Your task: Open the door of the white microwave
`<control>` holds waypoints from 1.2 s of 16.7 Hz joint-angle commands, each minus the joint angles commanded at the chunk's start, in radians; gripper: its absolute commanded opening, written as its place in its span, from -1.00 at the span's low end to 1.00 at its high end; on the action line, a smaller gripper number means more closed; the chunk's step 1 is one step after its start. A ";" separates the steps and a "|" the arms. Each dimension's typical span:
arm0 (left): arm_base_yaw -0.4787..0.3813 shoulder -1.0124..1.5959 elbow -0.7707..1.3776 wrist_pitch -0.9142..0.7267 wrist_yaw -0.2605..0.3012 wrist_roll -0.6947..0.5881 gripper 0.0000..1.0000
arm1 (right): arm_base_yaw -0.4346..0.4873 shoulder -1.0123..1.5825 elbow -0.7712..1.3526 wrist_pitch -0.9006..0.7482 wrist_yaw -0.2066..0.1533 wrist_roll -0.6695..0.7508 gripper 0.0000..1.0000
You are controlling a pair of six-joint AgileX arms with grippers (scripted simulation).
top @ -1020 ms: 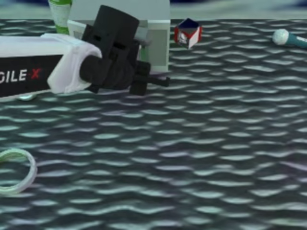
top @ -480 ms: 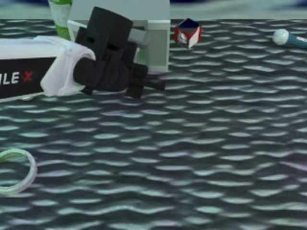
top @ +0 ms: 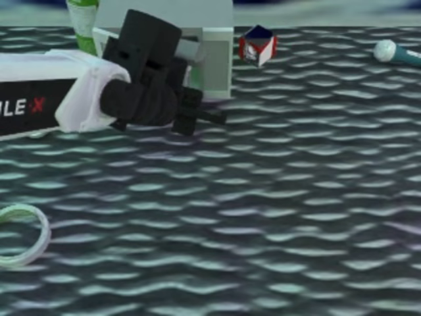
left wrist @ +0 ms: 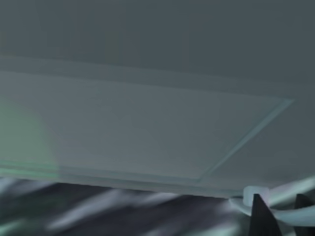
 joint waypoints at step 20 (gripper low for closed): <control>0.018 -0.027 -0.034 0.010 0.044 0.050 -1.00 | 0.000 0.000 0.000 0.000 0.000 0.000 1.00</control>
